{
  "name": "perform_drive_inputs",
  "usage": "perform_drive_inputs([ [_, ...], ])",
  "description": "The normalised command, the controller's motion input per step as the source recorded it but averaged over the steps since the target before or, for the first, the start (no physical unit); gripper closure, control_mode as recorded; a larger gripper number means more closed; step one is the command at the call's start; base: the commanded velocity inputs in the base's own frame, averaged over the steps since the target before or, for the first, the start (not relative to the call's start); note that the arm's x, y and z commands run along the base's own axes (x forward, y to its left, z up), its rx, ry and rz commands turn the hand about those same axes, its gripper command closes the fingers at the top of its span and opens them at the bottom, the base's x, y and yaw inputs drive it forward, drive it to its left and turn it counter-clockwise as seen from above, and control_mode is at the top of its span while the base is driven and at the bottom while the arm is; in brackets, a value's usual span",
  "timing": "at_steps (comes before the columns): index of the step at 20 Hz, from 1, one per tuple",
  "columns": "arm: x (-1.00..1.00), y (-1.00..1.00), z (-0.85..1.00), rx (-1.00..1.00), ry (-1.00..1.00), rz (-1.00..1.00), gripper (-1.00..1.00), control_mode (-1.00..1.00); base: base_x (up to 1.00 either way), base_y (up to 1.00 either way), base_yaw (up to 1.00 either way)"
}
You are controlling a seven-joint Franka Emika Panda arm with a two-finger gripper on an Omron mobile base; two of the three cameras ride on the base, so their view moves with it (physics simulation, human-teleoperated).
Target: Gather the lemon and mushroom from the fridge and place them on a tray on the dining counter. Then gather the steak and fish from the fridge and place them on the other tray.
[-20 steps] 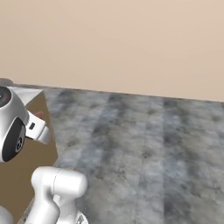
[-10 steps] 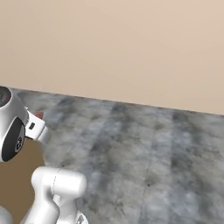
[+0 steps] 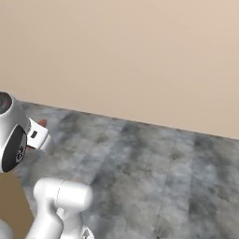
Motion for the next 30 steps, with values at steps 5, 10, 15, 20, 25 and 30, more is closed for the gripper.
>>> perform_drive_inputs([
  [5, 0.0, 0.0, 0.0, 0.0, 0.0, 0.0, 1.0, 1.0, 1.0, 0.0, 0.17],
  [10, 0.0, 0.0, 0.0, 0.0, 0.0, 0.0, 1.0, 1.0, 0.99, 0.0, 0.32],
  [15, 0.0, 0.0, 0.0, 0.0, 0.0, 0.0, 1.0, 1.0, 0.9, -0.01, 0.41],
  [20, 0.0, 0.0, 0.0, 0.0, 0.0, 0.0, 1.0, 1.0, 0.88, -0.01, 0.41],
  [25, 0.0, 0.0, 0.0, 0.0, 0.0, 0.0, 1.0, 1.0, 0.9, 0.0, 0.4],
  [30, 0.0, 0.0, 0.0, 0.0, 0.0, 0.0, 1.0, 1.0, 0.87, 0.0, 0.4],
])
